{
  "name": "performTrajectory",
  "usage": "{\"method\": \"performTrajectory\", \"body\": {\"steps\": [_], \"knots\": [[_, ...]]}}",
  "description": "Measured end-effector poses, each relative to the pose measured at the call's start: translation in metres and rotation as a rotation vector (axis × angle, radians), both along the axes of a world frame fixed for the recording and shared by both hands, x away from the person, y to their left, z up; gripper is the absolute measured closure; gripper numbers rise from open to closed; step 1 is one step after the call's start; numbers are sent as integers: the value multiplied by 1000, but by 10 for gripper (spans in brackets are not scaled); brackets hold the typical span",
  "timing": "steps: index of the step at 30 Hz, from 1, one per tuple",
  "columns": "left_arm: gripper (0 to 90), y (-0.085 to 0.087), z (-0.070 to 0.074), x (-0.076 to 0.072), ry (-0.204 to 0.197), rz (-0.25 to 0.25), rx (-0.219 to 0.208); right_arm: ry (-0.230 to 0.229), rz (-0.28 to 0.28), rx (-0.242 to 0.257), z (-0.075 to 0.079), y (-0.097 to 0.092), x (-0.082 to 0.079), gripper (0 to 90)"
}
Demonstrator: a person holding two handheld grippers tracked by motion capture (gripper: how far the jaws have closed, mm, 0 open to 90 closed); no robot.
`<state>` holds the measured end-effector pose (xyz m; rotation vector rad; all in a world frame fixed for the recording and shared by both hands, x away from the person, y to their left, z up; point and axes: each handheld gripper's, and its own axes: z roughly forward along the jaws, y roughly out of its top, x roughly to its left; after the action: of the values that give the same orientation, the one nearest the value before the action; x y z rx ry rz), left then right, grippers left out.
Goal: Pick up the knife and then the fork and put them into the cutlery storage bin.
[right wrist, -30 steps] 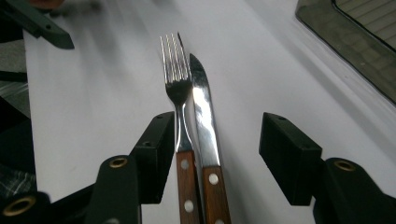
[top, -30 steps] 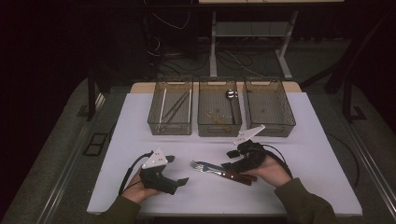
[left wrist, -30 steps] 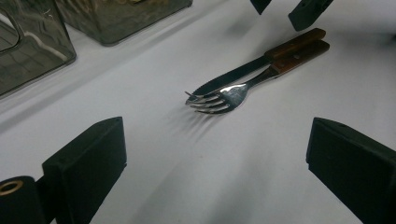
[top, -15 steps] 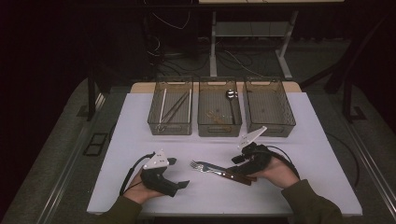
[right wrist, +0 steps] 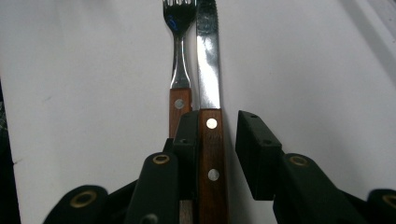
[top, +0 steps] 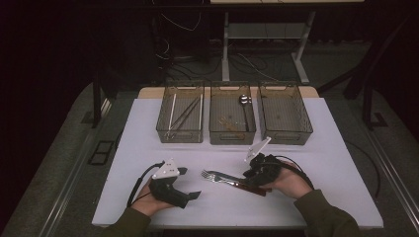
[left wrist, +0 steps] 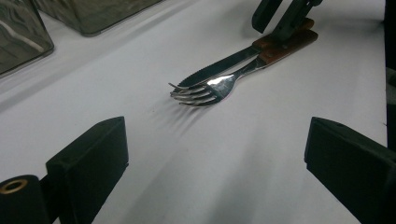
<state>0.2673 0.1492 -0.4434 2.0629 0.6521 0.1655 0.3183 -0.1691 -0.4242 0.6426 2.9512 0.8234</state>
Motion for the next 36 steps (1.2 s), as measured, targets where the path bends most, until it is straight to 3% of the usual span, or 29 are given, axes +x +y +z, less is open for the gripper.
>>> {"method": "performTrajectory", "body": {"steps": [3, 9, 23, 29, 36], "knots": [[48, 0, 0, 0, -2, -1, -2, -21, 16, -43, -1, 2, 0, 710], [48, -1, 0, 0, -1, -4, -3, -19, 35, -134, -2, 10, 0, 712], [49, -2, 1, -1, -6, -13, -5, 49, 85, -341, 5, 41, 12, 721], [50, -2, 2, -1, -9, -17, -4, 77, 71, -439, 6, 55, 17, 735], [50, -2, 2, -1, -9, -18, -5, 65, 60, -481, 6, 61, 15, 773]]}}
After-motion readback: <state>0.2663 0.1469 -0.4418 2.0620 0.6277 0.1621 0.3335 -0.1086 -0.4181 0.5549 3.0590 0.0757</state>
